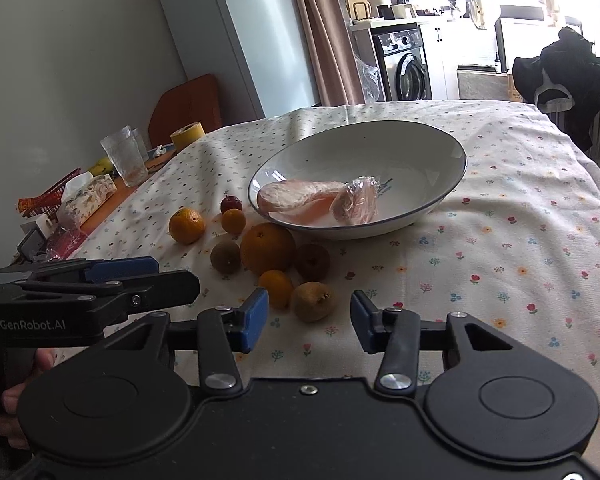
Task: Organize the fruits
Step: 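Lift both open tools out of the bowl toward the loose fruits, then grasp a small orange fruit with the left tool while the right tool grasps a brown round fruit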
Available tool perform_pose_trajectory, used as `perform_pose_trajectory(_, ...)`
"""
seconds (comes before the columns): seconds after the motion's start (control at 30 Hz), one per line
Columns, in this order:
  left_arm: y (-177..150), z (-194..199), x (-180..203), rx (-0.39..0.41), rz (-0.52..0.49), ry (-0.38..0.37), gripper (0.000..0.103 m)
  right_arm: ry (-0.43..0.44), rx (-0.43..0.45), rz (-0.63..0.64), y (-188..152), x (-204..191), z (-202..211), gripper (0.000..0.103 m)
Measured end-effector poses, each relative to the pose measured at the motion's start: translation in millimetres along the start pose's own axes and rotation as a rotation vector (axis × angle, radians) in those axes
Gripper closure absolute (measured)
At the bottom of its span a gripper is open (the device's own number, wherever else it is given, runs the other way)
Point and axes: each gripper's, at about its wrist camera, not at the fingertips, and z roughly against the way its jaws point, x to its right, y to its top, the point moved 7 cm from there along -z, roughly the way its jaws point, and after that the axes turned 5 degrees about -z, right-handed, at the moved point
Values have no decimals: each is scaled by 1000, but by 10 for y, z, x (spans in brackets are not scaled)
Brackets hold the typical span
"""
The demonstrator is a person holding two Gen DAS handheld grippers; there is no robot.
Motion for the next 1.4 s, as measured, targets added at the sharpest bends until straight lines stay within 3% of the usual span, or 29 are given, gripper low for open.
perform_pose_trajectory(0.17,18,-83,-16,-3,25,-8,35,8,-11,7,30,11,-107,64)
perform_pose_trajectory(0.23,24,-113,-6,-6,26,-7,36,21,-22,6,23,23,-174,77)
perform_pose_trajectory(0.27,25,-132,7,-9,24,-13,36,22,-29,0,14,42,-201,77)
perform_pose_trajectory(0.77,-8,-428,204,-56,25,-62,55,19,11,-55,28,226,-46,78)
perform_pose_trajectory(1.1,-37,-576,312,-66,8,-42,56,-8,55,-65,106,356,117,78)
perform_pose_trajectory(1.2,-47,-562,269,-71,4,-17,81,-14,63,-69,115,381,150,78)
perform_pose_trajectory(1.27,-54,-540,224,-79,43,-67,81,-16,67,-70,123,380,151,78)
perform_pose_trajectory(1.4,-23,-443,205,-52,24,-46,81,-16,73,-67,149,372,153,78)
